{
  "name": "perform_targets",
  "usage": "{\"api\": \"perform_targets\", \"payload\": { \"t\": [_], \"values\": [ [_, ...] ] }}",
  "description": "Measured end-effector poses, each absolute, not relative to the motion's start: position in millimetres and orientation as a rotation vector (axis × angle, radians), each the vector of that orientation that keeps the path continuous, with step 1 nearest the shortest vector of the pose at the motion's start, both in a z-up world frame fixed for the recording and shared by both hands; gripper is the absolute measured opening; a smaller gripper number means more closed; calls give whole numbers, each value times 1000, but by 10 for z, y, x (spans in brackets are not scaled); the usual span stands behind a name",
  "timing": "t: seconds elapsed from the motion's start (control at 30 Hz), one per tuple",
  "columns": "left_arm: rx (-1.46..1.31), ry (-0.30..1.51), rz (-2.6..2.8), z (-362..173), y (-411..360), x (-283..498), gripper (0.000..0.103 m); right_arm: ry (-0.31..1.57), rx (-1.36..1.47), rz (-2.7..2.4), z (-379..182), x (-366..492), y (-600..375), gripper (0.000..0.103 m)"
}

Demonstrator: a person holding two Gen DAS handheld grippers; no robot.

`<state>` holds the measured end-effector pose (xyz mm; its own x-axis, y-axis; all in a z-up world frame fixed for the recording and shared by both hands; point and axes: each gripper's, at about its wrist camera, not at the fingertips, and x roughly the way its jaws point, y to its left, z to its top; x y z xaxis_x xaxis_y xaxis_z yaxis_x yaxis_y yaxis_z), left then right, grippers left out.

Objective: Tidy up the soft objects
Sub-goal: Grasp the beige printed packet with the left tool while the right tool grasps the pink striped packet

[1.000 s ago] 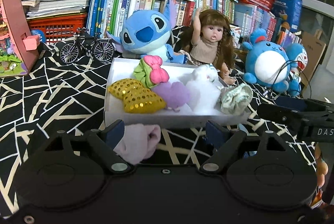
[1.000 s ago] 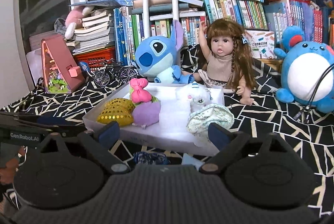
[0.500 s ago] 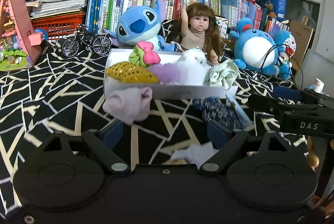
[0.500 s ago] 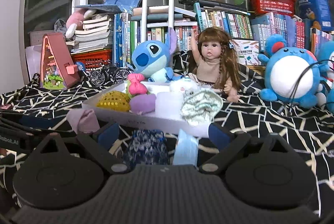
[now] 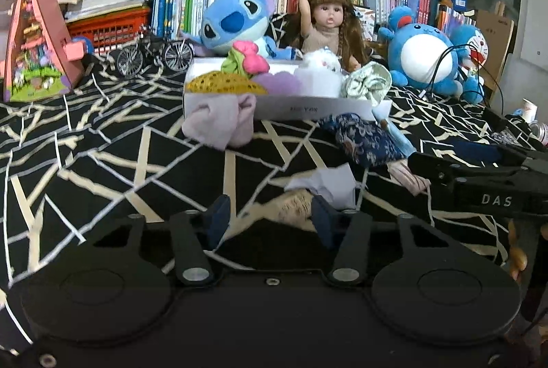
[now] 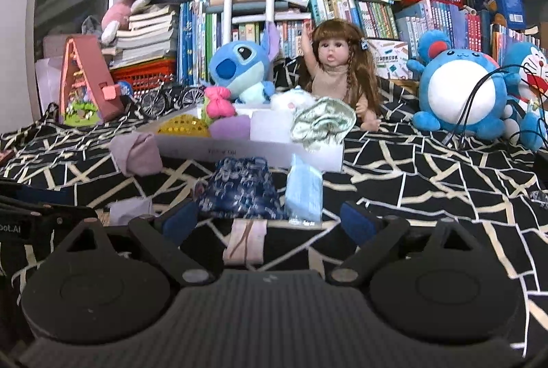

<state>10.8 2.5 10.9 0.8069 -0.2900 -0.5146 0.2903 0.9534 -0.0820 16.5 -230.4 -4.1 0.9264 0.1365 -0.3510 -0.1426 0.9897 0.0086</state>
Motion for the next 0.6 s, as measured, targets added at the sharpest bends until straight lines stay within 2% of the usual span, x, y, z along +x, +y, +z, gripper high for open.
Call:
{"api": "perform_targets", "payload": {
  "t": [0.3, 0.37, 0.43, 0.6],
  "values": [
    [-30, 559, -327, 72, -40, 141, 42, 414, -59, 184, -116, 171, -2172, 75],
    [-23, 554, -326, 67, -82, 165, 38, 419, -69, 184, -118, 183, -2146, 72],
    [-15, 549, -325, 58, -119, 196, 24, 426, -75, 182, -123, 200, -2125, 66],
    [-5, 555, -327, 34, -132, 222, 21, 452, -44, 169, -158, 243, -2160, 47]
  ]
}}
